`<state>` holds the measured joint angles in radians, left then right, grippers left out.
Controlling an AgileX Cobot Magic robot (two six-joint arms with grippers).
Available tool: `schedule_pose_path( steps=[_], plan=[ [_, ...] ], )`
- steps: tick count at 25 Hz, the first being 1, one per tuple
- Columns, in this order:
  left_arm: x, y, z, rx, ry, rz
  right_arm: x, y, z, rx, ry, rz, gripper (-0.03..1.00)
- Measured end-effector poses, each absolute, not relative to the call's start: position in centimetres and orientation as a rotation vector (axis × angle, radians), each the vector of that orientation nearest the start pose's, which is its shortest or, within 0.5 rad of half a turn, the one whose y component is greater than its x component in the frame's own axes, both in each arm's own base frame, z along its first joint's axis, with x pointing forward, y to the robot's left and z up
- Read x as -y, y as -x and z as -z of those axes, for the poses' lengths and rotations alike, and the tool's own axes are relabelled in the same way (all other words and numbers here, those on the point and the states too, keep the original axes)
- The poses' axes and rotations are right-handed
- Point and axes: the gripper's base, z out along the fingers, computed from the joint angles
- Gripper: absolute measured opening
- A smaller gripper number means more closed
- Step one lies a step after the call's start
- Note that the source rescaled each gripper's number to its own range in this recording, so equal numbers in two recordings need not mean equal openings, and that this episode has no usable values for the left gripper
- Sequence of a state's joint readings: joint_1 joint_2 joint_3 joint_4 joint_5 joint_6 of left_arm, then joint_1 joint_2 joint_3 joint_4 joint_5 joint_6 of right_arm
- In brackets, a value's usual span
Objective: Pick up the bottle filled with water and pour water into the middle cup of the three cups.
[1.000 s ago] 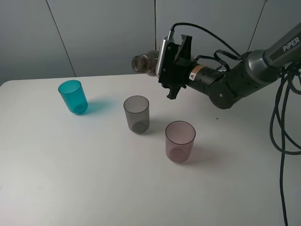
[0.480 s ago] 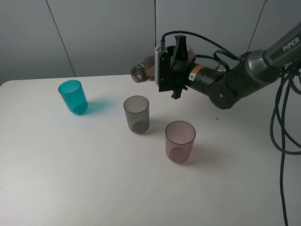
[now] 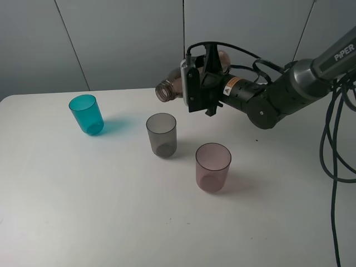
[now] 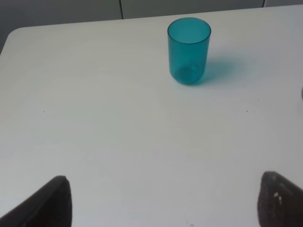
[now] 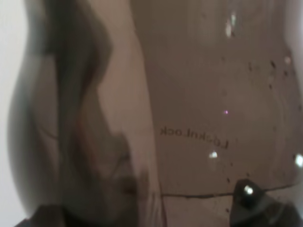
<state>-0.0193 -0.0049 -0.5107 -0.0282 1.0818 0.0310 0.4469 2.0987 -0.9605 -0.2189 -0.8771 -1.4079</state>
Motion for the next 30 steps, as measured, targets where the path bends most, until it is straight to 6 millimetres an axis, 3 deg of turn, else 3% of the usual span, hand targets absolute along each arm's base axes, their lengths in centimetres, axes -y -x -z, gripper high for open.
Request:
schedule_pose_path(
  steps=[30],
  plan=[
    [0.21, 0.78, -27.85, -2.049, -0.055, 0.025, -18.85, -36.17, -12.43, -0.775, 1.643, 0.765, 0.0]
  ],
)
